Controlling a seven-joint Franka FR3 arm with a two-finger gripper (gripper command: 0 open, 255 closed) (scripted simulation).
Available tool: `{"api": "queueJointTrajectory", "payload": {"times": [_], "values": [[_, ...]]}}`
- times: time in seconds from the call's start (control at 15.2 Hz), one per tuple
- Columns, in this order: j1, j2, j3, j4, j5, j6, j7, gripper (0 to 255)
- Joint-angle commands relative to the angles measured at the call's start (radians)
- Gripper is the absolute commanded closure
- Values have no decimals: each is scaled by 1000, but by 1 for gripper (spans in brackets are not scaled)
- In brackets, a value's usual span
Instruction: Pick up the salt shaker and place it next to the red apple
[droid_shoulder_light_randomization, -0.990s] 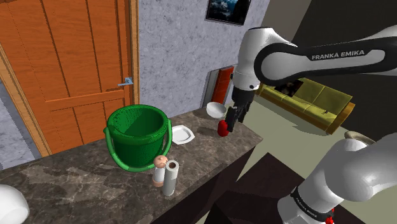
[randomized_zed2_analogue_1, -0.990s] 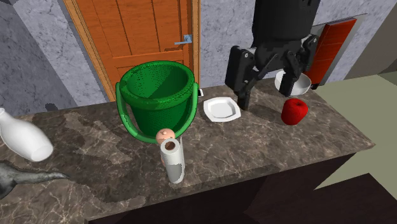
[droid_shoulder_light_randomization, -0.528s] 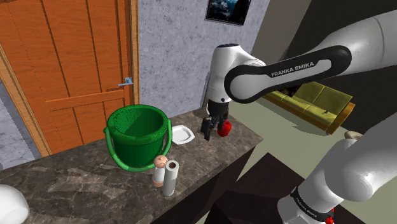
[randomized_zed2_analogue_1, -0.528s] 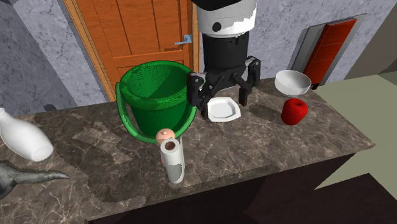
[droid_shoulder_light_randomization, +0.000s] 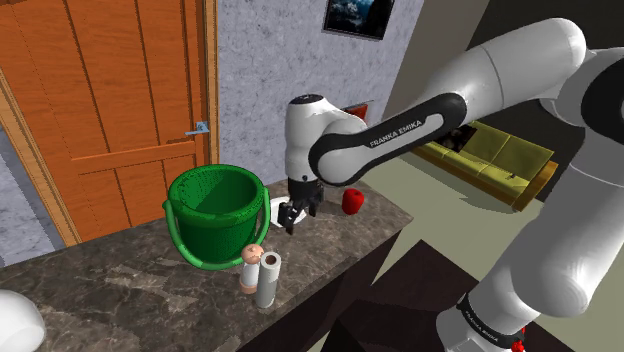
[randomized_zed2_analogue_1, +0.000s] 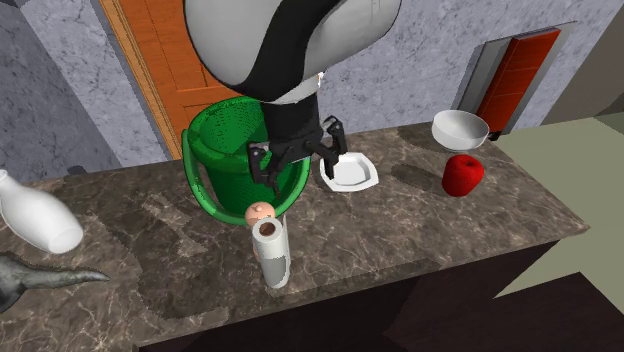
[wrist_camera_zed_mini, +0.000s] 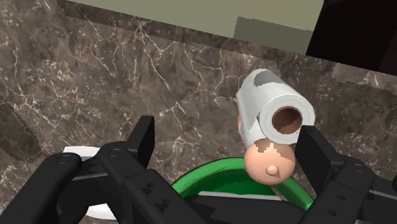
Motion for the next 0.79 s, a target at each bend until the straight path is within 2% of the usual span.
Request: {"api": "queueJointTrajectory", "payload": {"times": [0.0,0.33,0.73], "values": [[20,93,-3,66,-59,12,56,0],[96,307,-39,246,-176,12,160,0],[198,559,-95,515,-264,-29,228,0]]}}
